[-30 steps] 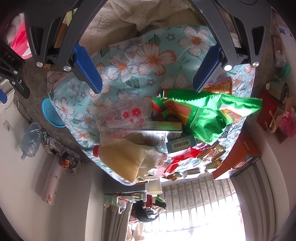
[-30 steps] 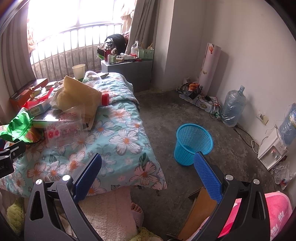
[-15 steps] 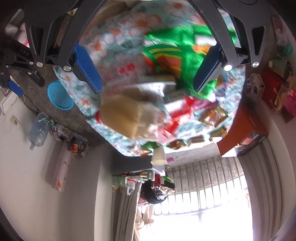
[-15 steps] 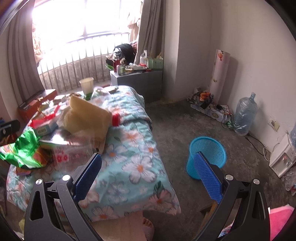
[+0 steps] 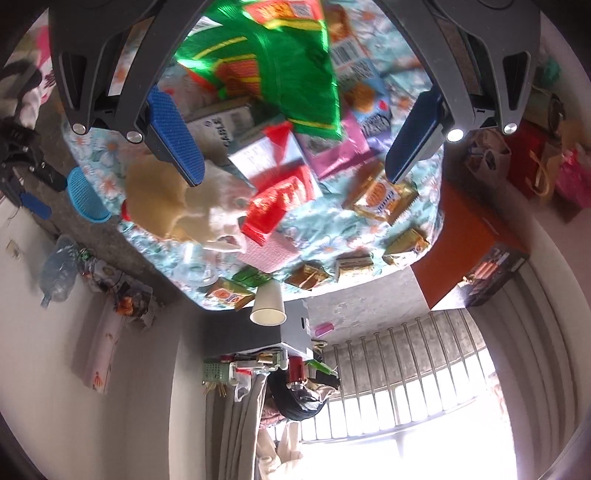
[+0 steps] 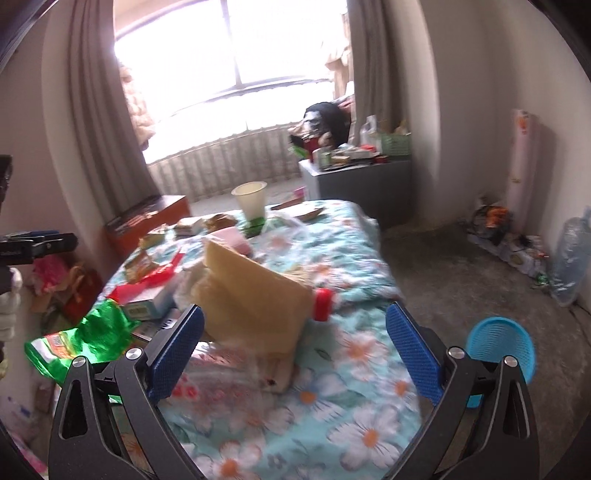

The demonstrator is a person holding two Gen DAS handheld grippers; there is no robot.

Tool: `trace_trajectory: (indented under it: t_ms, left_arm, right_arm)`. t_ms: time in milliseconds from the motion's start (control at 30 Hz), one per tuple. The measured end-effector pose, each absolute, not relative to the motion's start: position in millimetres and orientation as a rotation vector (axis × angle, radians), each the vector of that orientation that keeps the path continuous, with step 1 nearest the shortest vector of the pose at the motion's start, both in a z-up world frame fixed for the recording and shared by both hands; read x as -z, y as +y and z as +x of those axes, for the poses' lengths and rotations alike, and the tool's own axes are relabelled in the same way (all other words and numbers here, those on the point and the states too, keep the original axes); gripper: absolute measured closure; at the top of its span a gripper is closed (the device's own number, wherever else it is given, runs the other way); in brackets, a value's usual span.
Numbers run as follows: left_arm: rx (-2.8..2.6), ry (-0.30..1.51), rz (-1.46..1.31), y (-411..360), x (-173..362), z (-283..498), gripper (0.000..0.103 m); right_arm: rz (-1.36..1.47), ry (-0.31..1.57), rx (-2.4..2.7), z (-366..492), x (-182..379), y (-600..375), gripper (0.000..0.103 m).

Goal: Collect trash
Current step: 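Grasp the red packet with the left tool while the right tool grasps the beige paper towel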

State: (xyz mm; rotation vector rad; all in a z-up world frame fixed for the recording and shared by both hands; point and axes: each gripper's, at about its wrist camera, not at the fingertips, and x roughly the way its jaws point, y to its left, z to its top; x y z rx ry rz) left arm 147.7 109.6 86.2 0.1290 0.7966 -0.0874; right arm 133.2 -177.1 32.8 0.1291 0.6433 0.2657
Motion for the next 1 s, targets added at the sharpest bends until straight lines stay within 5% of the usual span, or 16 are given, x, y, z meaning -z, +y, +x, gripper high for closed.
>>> trace_trajectory:
  t_ms: [200,433,567,867,1000]
  left_arm:
    - [0.133,0.818,0.208,109.7,-74.3,182.8,0.009]
    - [0.346,0.897,0.282,97.6,-38.8,224.6,0.028]
    - [0.435,0.998,0.343,83.3,-3.7,251.9,0.029]
    - [0.374,1.118,0.374,73.0,45.5,295.4,0.051]
    - [0.352,1.094,0.391,70.9,42.7,295.2,0.073]
  right_arm:
    - [0.078,0.718,-0.432,187.6,-20.9,-147.9,0.021]
    - [-0.058,0.79,-0.563,223.4,-13.6,-117.9,0.026]
    - [-0.12,0.819,-0.574,232.8,-5.9,-113.6,0.027]
    - [-0.14,0.89,-0.577,244.2,10.0,-112.7,0.069]
    - [-0.139,0.889,-0.572,242.1,9.3,-114.3,0.09]
